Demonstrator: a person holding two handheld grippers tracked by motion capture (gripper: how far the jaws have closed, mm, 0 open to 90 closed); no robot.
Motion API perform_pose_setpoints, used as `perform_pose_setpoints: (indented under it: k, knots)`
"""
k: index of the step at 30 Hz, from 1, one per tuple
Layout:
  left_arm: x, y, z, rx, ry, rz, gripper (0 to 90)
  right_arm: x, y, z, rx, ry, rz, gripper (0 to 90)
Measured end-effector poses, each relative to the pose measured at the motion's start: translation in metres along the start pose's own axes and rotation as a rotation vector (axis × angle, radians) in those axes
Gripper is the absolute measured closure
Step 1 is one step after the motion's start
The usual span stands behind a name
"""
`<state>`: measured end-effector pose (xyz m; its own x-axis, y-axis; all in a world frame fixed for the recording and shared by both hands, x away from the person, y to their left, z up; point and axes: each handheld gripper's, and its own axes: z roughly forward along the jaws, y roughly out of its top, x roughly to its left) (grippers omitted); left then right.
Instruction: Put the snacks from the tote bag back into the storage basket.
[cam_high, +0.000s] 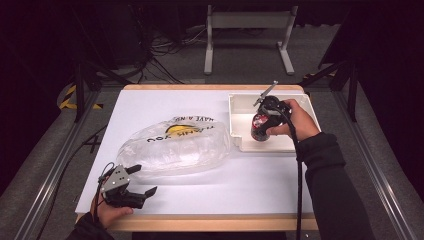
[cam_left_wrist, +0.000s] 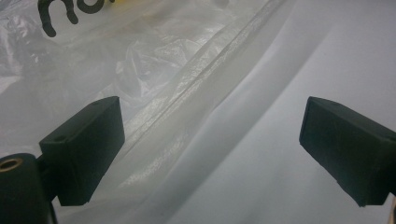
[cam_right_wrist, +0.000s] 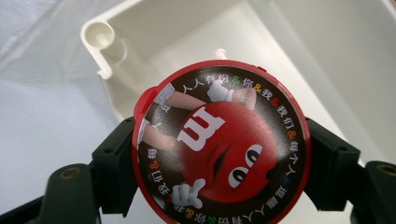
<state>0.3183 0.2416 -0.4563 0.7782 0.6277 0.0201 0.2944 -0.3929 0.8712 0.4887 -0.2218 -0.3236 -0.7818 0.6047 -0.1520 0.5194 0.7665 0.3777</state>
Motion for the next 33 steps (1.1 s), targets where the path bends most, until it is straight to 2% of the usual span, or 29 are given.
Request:
perform_pose_setpoints:
  k: [10, 33]
  knots:
    - [0.0, 0.0, 0.001, 0.006, -0.001, 0.007, 7.5, -0.011, -0.011, 0.013, 0.025, -0.025, 0.029, 24.9]
    - [-0.001, 0.0, 0.001, 0.008, -0.001, 0.011, 7.9, -0.02, -0.015, 0.036, 0.05, -0.021, 0.067, 24.9]
